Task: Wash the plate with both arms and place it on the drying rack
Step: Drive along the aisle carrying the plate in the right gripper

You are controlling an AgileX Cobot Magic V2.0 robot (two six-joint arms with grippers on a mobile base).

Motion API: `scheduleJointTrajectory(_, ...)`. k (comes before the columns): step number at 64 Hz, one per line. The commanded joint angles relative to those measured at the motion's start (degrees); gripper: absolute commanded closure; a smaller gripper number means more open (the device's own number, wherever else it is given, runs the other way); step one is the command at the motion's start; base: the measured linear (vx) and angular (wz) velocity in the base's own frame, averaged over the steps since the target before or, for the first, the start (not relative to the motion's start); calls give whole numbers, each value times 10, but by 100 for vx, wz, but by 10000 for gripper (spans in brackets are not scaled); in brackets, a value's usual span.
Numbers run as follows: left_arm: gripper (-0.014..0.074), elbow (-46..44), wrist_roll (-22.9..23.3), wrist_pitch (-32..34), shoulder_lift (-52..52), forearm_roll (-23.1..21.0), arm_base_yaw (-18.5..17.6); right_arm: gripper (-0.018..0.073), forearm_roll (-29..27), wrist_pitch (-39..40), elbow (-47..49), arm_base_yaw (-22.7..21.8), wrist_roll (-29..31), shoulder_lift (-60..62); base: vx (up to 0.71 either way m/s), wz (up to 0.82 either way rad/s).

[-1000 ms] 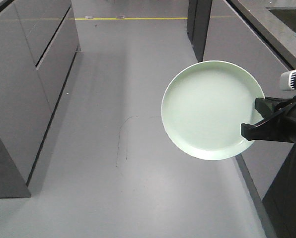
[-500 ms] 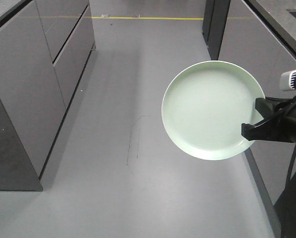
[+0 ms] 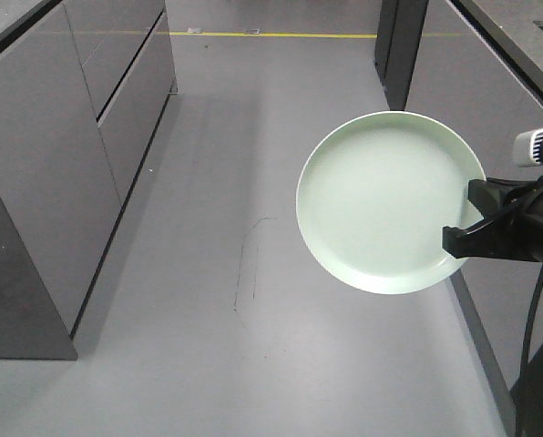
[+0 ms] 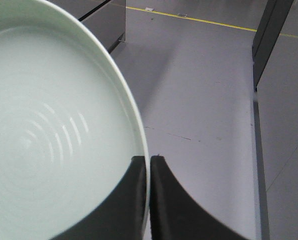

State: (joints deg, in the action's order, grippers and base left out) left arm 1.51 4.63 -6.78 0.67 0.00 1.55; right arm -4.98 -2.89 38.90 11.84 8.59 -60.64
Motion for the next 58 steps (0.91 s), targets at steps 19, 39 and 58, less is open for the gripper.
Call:
scheduleJointTrajectory(19, 602, 9, 3, 40, 9, -4, 0, 569, 0, 46, 16, -3, 0, 11, 12, 3)
scheduleJointTrajectory(39, 602, 9, 3, 40, 9, -4, 0, 569, 0, 46, 16, -3, 0, 11, 14, -4)
scheduleJointTrajectory(58, 602, 9, 3, 40, 9, -4, 0, 569, 0, 46, 16, -3, 0, 11, 14, -10)
